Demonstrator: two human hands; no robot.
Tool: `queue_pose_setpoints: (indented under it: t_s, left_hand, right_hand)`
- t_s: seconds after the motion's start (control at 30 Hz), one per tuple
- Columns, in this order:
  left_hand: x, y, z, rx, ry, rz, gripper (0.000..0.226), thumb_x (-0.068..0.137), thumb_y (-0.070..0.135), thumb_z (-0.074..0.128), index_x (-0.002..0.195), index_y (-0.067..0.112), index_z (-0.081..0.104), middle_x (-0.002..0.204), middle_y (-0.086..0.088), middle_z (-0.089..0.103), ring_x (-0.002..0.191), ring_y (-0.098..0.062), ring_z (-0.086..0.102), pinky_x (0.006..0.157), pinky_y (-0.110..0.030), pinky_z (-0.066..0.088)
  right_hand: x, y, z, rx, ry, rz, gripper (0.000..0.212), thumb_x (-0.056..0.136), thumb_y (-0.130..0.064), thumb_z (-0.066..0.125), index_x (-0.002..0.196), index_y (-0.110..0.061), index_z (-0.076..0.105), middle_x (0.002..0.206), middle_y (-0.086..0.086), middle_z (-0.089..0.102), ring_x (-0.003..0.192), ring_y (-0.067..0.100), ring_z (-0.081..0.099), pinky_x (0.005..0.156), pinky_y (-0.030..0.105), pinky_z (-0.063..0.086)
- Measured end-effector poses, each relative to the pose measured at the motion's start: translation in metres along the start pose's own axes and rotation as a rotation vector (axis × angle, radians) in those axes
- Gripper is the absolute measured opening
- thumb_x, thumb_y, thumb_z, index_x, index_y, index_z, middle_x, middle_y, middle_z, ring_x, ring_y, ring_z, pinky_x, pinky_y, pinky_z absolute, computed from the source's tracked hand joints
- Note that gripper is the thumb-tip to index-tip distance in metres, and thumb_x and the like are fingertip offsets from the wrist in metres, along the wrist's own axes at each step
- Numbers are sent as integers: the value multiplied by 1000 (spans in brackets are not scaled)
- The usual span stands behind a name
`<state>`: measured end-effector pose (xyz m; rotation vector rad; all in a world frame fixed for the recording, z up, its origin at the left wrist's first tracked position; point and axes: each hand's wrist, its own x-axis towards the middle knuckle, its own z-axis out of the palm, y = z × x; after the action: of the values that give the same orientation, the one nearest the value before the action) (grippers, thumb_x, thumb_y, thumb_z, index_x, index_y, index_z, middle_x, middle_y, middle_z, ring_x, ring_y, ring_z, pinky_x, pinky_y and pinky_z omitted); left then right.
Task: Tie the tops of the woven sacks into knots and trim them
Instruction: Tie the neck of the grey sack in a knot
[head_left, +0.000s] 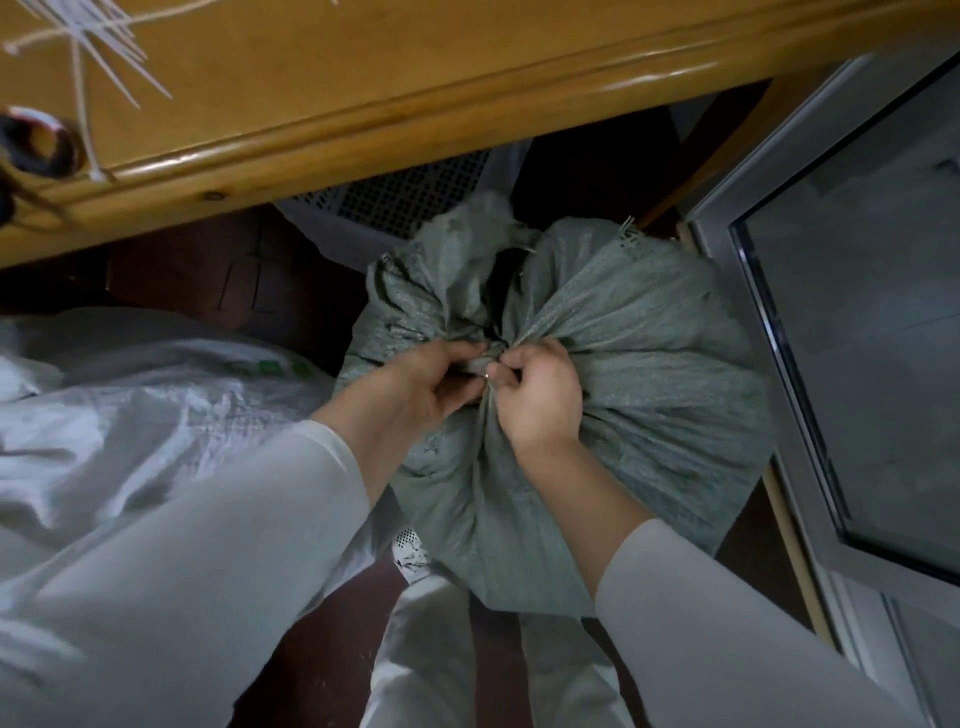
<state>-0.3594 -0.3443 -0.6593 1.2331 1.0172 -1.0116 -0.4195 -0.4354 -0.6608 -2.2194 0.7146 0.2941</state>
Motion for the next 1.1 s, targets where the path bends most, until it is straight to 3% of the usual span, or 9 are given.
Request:
queue_pose_setpoints:
  t_s: [0.3, 0.43, 0.5, 0.6, 0.67, 0.73, 0.83, 0.97, 1.1]
  left_hand:
    - [2, -26, -9, -250, -31, -13, 21, 92, 22, 59, 78, 6, 58, 45, -6, 63, 34, -11, 59, 40, -19, 52]
    - [-7, -25, -7, 458, 97, 114, 52, 95, 45, 45, 70, 2, 61, 51, -11, 66, 42, -21, 63, 54, -34, 58]
    - [-16, -22, -8, 919, 241, 467, 45, 87, 43, 50, 70, 6, 68, 64, -8, 72, 64, -23, 69, 74, -35, 59]
    - [-25, -11, -5, 1260, 3, 1060, 49, 74, 20, 65, 122, 15, 58, 119, -3, 61, 119, -18, 54, 108, -24, 30]
    - [-12, -5, -1, 1748, -125, 1090, 78, 74, 20, 67, 143, 15, 31, 141, 0, 42, 137, -14, 34, 117, -25, 5]
    - [-1, 2, 0, 1992, -27, 1062, 73, 78, 29, 67, 140, 15, 30, 138, -3, 44, 130, -20, 43, 112, -28, 21]
    - [1, 9, 1, 1859, 111, 990, 69, 74, 36, 74, 127, 7, 39, 127, -13, 45, 118, -31, 50, 95, -36, 41]
    - [0, -2, -6, 1596, 310, 867, 73, 73, 43, 73, 127, 3, 43, 128, -18, 44, 122, -34, 42, 101, -33, 36]
    - [13, -13, -21, 1177, 198, 798, 63, 70, 33, 80, 123, 11, 54, 118, -10, 62, 112, -24, 57, 84, -23, 42]
  right_hand:
    - [17, 11, 6, -84, -156, -47, 18, 90, -17, 59, 101, -5, 68, 115, 12, 60, 106, 24, 57, 88, 22, 40]
    - [20, 21, 12, -99, -135, -30, 18, 87, -11, 57, 99, -4, 68, 112, 14, 61, 106, 27, 58, 85, 23, 39]
    - [19, 23, 14, -150, -136, -50, 19, 86, -12, 57, 99, -3, 68, 110, 17, 61, 105, 30, 57, 85, 28, 39]
    - [16, 22, 14, -94, -120, -114, 22, 82, -13, 60, 99, -1, 68, 107, 18, 64, 103, 32, 60, 85, 32, 45]
    - [14, 22, 13, -97, -91, -149, 19, 81, -7, 60, 95, 3, 67, 103, 21, 64, 100, 33, 59, 84, 31, 42]
    - [13, 24, 11, -66, -58, -141, 10, 81, -5, 62, 85, 2, 67, 96, 20, 63, 96, 32, 59, 81, 30, 41]
    - [13, 21, 6, 30, -23, -158, 9, 81, -7, 65, 86, -1, 70, 97, 16, 63, 94, 28, 61, 83, 31, 48]
    - [12, 15, 1, 27, -20, -234, 8, 83, -6, 64, 87, -5, 70, 100, 10, 63, 95, 24, 61, 84, 37, 51]
    - [15, 14, -1, 7, -67, -276, 8, 83, -11, 66, 87, -5, 70, 99, 8, 62, 94, 23, 60, 83, 35, 50]
